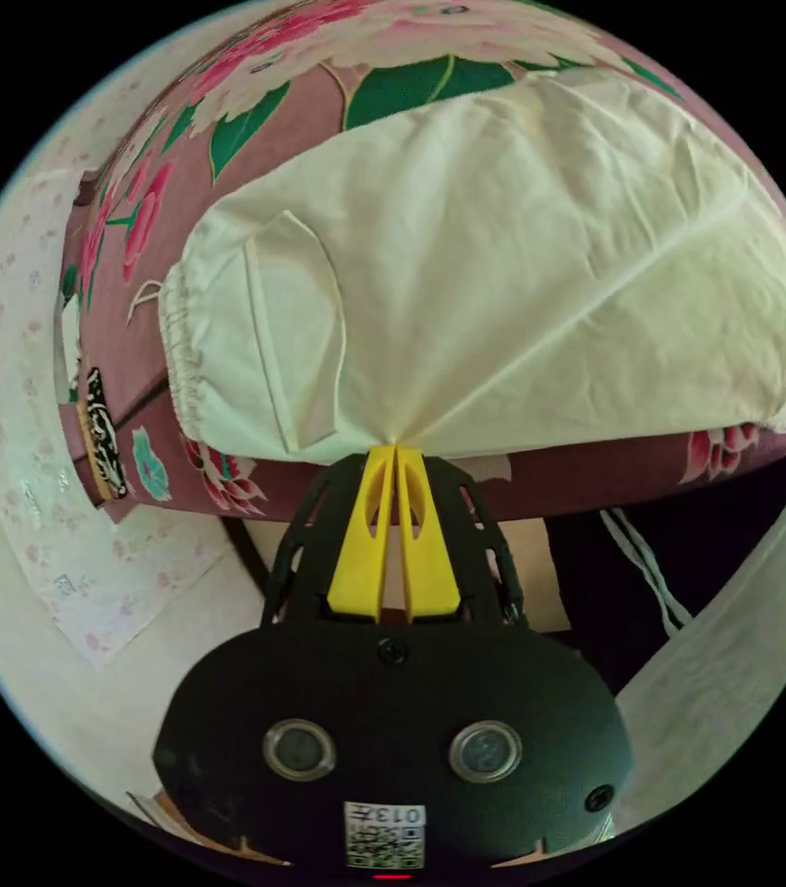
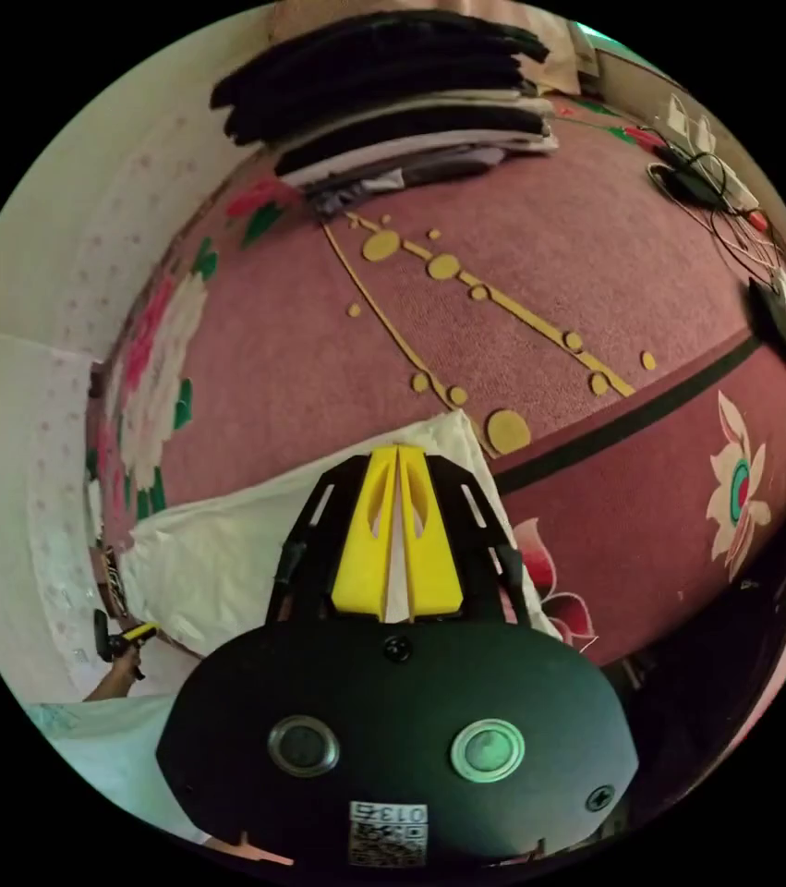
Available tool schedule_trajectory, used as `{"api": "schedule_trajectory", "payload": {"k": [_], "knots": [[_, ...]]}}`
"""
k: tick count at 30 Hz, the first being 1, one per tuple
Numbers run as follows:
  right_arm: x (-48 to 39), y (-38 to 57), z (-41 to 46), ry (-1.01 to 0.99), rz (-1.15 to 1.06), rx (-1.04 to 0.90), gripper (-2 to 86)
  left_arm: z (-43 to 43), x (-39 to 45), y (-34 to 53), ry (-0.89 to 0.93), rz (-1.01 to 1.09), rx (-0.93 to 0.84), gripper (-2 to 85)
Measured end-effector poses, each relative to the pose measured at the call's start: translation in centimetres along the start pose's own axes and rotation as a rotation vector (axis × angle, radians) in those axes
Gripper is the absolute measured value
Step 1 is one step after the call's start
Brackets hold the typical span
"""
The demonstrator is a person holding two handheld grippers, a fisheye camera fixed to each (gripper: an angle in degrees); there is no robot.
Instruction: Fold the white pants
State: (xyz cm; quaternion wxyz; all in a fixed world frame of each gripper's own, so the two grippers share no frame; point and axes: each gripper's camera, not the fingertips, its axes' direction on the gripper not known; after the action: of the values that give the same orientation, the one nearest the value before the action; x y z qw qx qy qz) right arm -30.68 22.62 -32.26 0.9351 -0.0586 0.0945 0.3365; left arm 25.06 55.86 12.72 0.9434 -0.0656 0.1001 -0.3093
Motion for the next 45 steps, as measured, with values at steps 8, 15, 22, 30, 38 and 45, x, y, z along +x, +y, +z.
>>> {"api": "schedule_trajectory", "payload": {"k": [8,15,22,30,38,45], "knots": [[-22.6,6.0,2.0,-0.1,-0.454,-0.043,0.0,-7.1,-3.8,3.2,0.064,0.097,0.41,-0.3],[-43.8,13.7,16.5,-0.032,-0.974,-0.411,-0.1,-2.9,-7.2,-2.0,-0.102,0.149,0.287,-0.4],[-44.2,8.5,14.5,-0.011,-0.793,-0.34,0.6,-3.5,-15.3,1.2,0.218,0.031,0.425,-0.4],[-60.8,0.3,16.5,-0.259,-0.857,-0.212,6.0,-5.2,-16.3,1.7,0.017,0.111,0.484,-0.3],[-71.0,-7.3,28.8,-0.232,-0.899,-0.589,5.6,-3.8,-17.6,2.4,0.059,0.165,0.5,-0.4],[-72.6,-9.3,33.8,-0.29,-0.823,-0.772,7.0,-4.7,-18.3,3.9,0.068,0.161,0.545,-0.4]]}}
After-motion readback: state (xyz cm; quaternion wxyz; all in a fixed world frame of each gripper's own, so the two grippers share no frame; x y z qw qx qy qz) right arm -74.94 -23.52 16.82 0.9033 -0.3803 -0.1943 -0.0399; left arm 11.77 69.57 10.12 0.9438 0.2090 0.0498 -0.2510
